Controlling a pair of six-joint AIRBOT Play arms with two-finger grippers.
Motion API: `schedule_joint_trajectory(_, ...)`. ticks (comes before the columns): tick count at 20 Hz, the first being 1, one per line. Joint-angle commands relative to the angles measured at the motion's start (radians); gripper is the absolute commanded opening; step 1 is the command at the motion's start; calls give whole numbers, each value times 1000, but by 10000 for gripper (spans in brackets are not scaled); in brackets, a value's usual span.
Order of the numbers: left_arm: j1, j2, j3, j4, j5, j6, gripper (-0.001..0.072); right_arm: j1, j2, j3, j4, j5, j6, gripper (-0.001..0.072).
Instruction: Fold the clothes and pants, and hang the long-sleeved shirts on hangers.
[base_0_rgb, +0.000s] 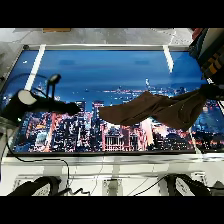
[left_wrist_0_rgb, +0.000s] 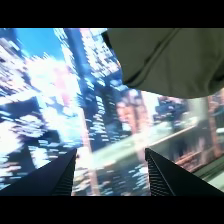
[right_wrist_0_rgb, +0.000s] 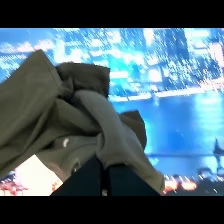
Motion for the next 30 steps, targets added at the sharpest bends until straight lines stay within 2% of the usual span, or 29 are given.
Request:
schedule_joint_trajectory(1,-30,-48,-138,-183,138,3,568,-11,-13,-1,-33,28,1,13)
schedule_joint_trajectory(2,-55,-80,-137,-189,152,20,597,-11,-18,-1,-33,28,1,13)
schedule_joint_trajectory(4,-121,-145,-137,-189,207,48,596,-11,-26,-1,-33,28,2,13)
schedule_joint_trajectory(7,-209,-225,-133,-190,290,45,596,-11,-29,-1,-33,28,2,13)
schedule_joint_trajectory(14,-300,-293,-126,-338,567,45,593,-11,-30,-1,-21,28,2,13)
schedule_joint_trajectory(21,-364,-319,-87,-338,635,45,588,-11,-30,-1,-6,29,2,13)
schedule_joint_trajectory(24,-387,-333,-87,-338,634,45,457,-11,-30,-1,-3,29,3,13)
schedule_joint_trajectory(26,-394,-341,-87,-338,635,45,453,-11,-30,-1,9,29,3,13)
schedule_joint_trajectory(27,-393,-341,-87,-338,635,45,428,-11,-30,-1,17,29,3,13)
schedule_joint_trajectory(29,-393,-341,-87,-338,635,45,116,-11,-30,-1,24,29,3,13)
schedule_joint_trajectory(30,-393,-341,-87,-338,635,45,69,-11,-30,-1,24,29,3,13)
